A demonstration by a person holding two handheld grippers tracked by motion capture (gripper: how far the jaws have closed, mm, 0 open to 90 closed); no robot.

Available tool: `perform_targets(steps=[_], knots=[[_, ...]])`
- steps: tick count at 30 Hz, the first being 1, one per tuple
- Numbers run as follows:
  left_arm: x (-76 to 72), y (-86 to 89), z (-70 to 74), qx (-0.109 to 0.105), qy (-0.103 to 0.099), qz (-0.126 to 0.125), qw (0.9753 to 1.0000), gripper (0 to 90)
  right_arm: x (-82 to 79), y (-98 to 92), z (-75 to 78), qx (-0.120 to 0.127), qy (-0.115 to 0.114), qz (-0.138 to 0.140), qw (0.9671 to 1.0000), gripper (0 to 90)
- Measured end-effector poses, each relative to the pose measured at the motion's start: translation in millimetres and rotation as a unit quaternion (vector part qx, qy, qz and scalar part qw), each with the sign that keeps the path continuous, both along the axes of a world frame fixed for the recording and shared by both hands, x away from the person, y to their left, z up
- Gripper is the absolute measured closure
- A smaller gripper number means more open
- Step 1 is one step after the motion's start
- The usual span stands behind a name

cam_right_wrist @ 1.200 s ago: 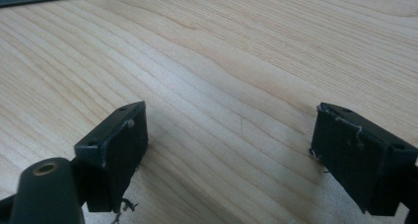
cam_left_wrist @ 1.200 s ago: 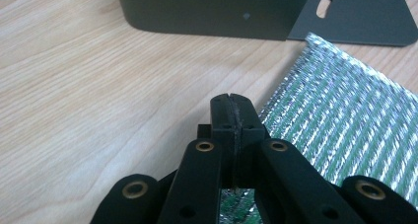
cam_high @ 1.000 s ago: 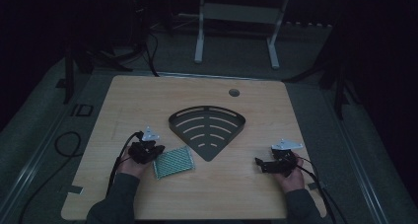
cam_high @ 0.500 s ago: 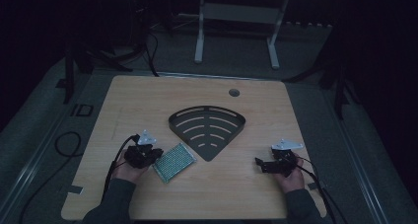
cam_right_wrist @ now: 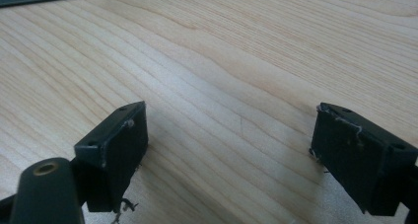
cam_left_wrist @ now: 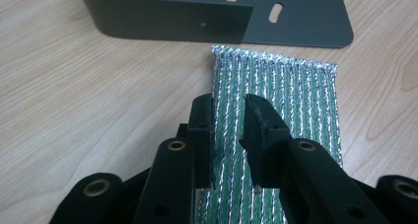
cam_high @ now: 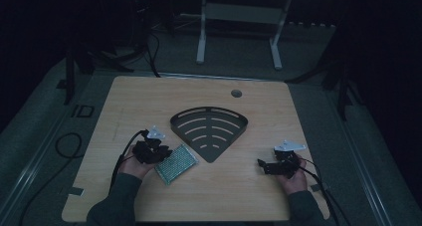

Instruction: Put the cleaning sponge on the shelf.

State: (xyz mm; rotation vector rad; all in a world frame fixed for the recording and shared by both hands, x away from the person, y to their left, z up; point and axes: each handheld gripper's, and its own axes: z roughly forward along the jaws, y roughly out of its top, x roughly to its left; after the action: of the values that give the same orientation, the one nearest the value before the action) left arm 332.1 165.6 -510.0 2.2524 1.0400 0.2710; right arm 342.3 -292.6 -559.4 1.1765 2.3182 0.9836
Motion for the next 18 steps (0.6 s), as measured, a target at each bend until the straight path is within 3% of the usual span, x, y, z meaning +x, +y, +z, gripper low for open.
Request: perform_targets(steps=[8,18], knots=[[10.6,-4.4,-4.8,0.006,0.018,-0.006,0.9998,74.1,0.0,0.0,0.0,0.000,0.000,0.000,1.0000,13.6],[12.1,-3.2,-10.3,0.016,0.032,-0.001,0.9994,72.6,0.0,0.1,0.0,0.000,0.000,0.000,1.0000,13.6]])
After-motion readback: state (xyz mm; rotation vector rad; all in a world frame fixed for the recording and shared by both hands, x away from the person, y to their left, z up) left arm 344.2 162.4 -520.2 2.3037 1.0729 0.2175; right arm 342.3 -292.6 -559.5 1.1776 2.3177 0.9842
